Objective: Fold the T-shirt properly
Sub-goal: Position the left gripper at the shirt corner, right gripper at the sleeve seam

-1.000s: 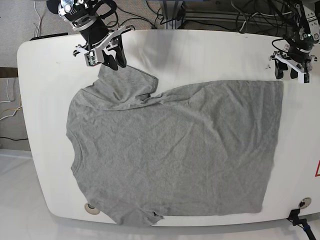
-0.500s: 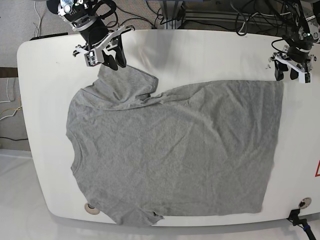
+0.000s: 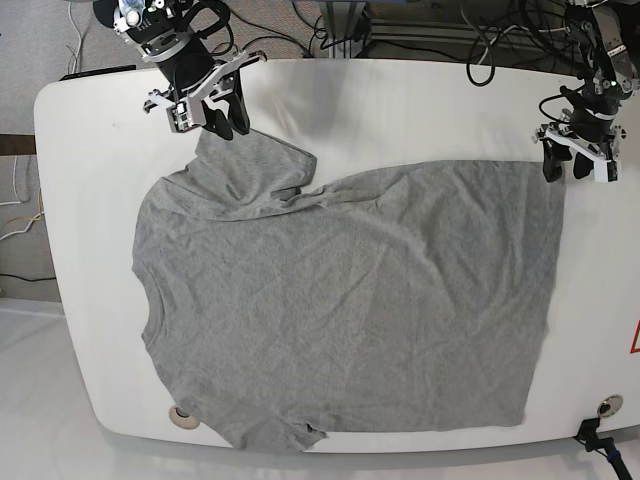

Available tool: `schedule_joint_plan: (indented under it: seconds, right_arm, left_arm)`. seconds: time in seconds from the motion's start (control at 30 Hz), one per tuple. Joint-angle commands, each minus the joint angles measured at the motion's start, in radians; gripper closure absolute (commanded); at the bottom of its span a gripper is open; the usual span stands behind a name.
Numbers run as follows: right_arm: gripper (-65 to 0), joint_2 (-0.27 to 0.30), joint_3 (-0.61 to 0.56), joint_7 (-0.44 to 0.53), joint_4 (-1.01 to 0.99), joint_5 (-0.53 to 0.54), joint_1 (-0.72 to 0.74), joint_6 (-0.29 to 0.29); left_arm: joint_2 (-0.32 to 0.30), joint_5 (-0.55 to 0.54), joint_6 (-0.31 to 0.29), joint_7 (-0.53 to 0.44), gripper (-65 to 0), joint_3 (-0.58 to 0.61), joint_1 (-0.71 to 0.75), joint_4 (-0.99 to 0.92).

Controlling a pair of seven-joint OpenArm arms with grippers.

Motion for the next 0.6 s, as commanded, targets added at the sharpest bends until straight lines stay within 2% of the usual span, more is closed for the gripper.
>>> schedule_joint_plan:
  seconds: [0.0, 0.57]
  right_arm:
    - [-13.2, 0.006, 0.005, 0.027, 0.017, 0.012, -0.005, 0.007]
    - [-14.2, 0.005, 0.012, 0.034, 0.021, 0.009, -0.007, -0.003]
  left_arm:
    - [-0.015, -0.012, -0.005, -0.027, -34.2, 0.008, -0.027, -0.002]
    - [-0.025, -0.002, -0.006, 0.007, -34.1, 0.072, -0.116, -0.056]
